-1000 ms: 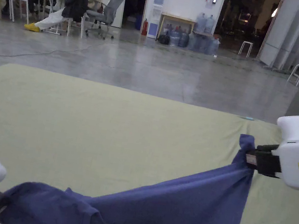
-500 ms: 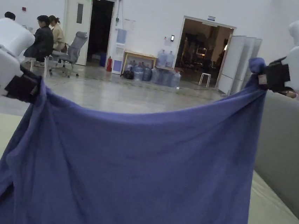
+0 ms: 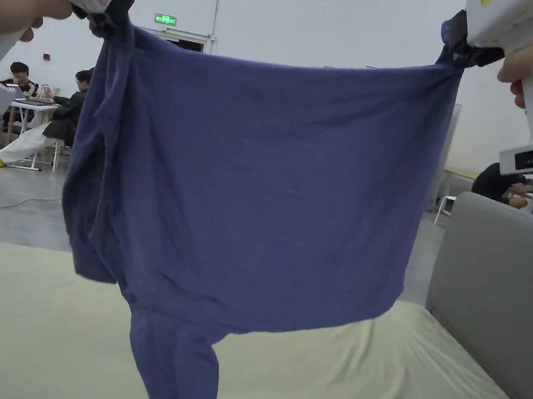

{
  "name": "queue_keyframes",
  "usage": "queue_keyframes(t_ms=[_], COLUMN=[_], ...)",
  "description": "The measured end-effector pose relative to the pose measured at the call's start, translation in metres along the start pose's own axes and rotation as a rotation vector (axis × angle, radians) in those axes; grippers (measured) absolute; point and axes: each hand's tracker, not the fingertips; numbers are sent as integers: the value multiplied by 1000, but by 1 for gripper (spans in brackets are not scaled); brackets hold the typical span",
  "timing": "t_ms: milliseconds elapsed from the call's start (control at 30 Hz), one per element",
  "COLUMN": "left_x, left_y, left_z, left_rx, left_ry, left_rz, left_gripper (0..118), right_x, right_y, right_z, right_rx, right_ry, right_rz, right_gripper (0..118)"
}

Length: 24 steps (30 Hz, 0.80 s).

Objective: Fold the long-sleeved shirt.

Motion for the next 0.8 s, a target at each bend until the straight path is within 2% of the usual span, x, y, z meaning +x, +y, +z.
queue_keyframes(t_ms=[167,333,433,600,667,800], left_x=[-13,-6,1,29,44,90], left_y=[35,37,18,-58,-100,-202], left_z=[-5,-16,-27,-59,-70,-74], left_rx=[55,65,40,-88,-156,-364], left_ry=[42,65,29,-69,-127,-243], left_rz=[65,25,5,-51,-45,-128], left_gripper=[0,0,0,0,0,0], right_x=[-7,-7,-7,-17,-25,-45], right_y=[28,24,6,-76,-125,-244], right_z=[-6,-13,-31,-63,-73,-83], right_rx=[32,35,12,-118,-193,-365], right_ry=[-53,-73,-62,19,43,122], right_rz=[29,14,9,21,26,61], right_gripper=[0,0,0,0,0,0])
